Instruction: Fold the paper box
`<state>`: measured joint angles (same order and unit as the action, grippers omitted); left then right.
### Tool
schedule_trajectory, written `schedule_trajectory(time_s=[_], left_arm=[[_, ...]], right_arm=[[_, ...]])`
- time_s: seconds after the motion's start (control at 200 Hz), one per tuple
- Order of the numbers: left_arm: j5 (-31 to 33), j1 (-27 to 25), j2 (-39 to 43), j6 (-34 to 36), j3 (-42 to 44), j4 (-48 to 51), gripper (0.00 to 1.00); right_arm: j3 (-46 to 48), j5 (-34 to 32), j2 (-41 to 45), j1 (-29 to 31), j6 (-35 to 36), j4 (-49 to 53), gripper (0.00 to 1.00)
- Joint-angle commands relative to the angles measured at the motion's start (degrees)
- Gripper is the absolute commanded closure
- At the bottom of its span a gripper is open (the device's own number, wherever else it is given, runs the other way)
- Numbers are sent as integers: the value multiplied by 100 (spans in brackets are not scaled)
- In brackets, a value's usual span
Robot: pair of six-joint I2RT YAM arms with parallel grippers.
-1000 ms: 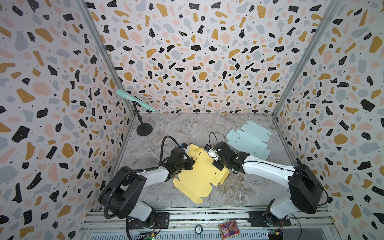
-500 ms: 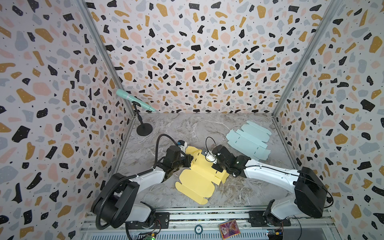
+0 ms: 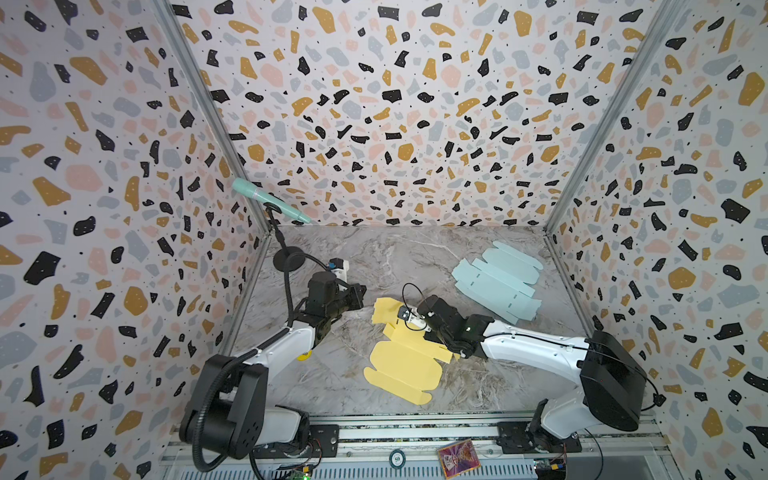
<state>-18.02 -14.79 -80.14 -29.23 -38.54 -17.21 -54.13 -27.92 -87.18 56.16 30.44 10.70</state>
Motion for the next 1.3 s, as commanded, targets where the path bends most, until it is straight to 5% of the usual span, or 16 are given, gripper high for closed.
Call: schedule_trajectory(time_s=[0.0,0.466,1.297], left_arm=[[225,42,-385,146,-230,-116,100],[-172,-22,-1513,351,-458,-375,100],[-648,-819,-158,-33,971,-1243,97]], right_arm=[[109,-357,-5,115,401,-233,100],[535,-737,117,354,1212,-1076,100],[923,-1293,332,624,2197,-2064,100]])
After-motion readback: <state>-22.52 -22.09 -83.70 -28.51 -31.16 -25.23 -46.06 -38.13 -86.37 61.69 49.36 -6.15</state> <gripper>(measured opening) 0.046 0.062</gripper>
